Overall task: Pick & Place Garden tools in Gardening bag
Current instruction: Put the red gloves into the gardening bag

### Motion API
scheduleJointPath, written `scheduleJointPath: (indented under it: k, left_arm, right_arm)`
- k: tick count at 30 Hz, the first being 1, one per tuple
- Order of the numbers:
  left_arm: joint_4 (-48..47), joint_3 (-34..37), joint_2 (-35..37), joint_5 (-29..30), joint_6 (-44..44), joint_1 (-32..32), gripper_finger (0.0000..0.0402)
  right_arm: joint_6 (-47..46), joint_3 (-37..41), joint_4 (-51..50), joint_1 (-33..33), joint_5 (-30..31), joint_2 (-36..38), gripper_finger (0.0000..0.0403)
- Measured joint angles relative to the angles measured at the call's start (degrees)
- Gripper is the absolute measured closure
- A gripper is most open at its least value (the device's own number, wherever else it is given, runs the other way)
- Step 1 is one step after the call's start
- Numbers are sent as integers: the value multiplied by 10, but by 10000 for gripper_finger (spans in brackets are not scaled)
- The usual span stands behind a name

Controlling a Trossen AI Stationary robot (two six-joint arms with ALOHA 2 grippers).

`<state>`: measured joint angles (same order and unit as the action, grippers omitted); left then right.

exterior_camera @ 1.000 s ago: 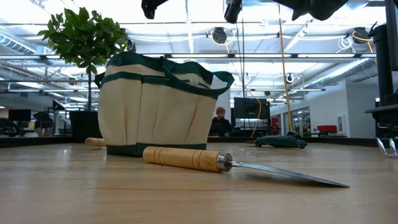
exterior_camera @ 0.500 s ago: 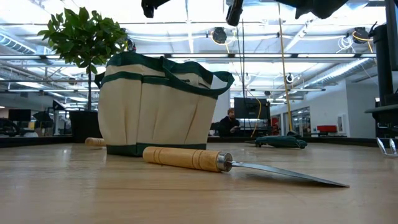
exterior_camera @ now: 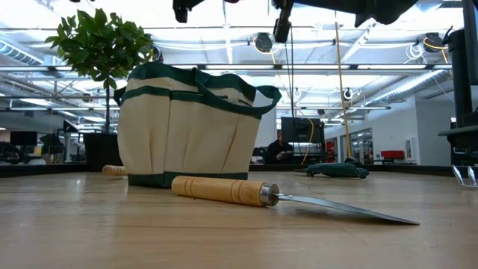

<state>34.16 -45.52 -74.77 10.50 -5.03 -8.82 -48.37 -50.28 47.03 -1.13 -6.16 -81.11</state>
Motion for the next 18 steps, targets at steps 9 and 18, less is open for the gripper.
scheduleJointPath:
  k: [9, 18]
  left_arm:
    - [36, -17, -56, -29, -15, 12, 173]
    - [29, -17, -49, -42, -16, 12, 339]
  right_arm:
    - [-19, 1, 42, 0, -4, -34, 383]
    - [-17, 0, 40, 0, -10, -34, 359]
